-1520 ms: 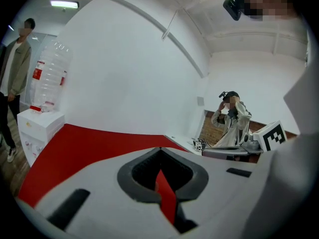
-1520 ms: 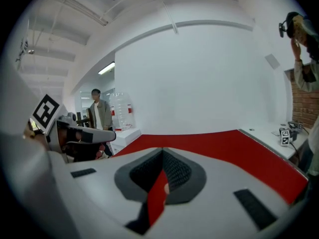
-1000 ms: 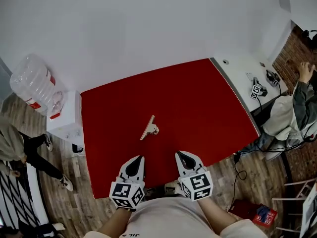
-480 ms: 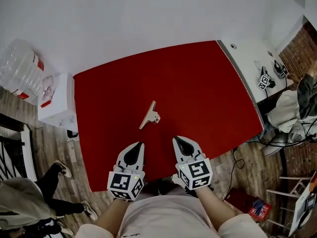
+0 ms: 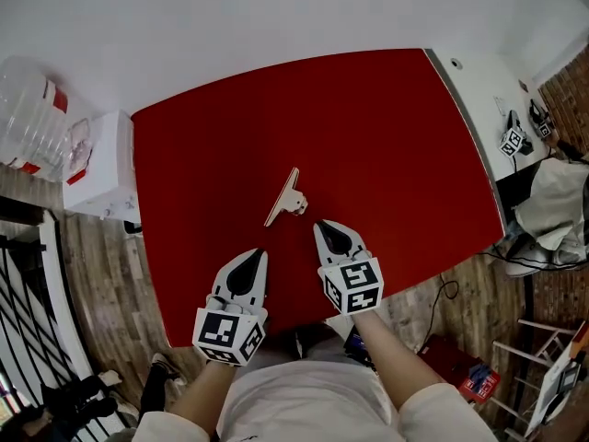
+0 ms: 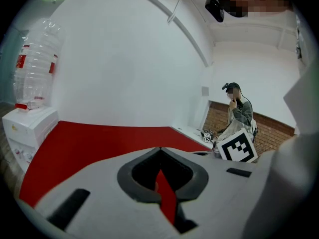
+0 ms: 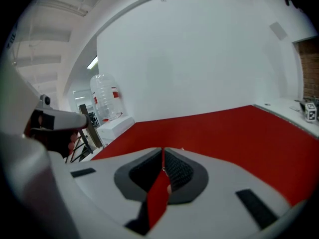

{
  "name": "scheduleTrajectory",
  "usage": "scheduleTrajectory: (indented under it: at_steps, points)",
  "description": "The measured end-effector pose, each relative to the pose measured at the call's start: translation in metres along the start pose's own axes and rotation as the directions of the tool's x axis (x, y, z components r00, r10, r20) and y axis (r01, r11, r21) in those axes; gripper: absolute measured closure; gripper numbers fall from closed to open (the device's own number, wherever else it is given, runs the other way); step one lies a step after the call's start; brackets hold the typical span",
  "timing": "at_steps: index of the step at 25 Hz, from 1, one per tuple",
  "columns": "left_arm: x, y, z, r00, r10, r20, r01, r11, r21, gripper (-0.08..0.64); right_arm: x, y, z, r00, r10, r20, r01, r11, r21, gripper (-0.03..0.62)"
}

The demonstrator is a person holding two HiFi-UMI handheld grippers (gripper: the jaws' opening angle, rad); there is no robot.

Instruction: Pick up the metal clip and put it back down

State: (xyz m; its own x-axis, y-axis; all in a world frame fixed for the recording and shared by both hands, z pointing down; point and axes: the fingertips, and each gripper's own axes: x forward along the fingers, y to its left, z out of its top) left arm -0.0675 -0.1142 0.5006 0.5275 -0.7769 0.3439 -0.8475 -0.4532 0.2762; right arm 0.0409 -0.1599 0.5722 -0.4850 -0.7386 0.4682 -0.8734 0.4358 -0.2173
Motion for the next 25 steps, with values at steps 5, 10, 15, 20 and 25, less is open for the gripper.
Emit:
scheduleTrajectory:
  at_steps: [5, 10, 15, 20, 25]
  points:
    - [0.0, 0.015, -0.012, 0.999, 0.015, -0.029, -0.017, 0.999, -0.042, 0.555, 0.037, -0.004, -0.022, 0.998, 0.019, -0.065, -0.014, 0.997, 0.075, 0.538]
    - [0.003, 0.03, -0.017, 0.999, 0.026, -0.046, -0.028, 0.997, -0.066, 0.555, 0.072, -0.012, -0.045, 0.991, 0.019, -0.133, 0.007, 0.981, 0.192, 0.498]
    - [0.002, 0.043, -0.023, 0.997, 0.038, -0.068, -0.044, 0.995, -0.089, 0.555, 0.096, -0.017, -0.058, 0.982, 0.005, -0.187, 0.046, 0.962, 0.27, 0.474]
    - [0.004, 0.051, -0.031, 0.995, 0.051, -0.081, -0.059, 0.993, -0.105, 0.555, 0.113, -0.024, -0.069, 0.973, 0.0, -0.231, 0.074, 0.948, 0.311, 0.474]
    - [0.003, 0.054, -0.035, 0.994, 0.053, -0.091, -0.063, 0.992, -0.109, 0.555, 0.124, -0.024, -0.072, 0.97, 0.018, -0.241, 0.075, 0.925, 0.372, 0.474]
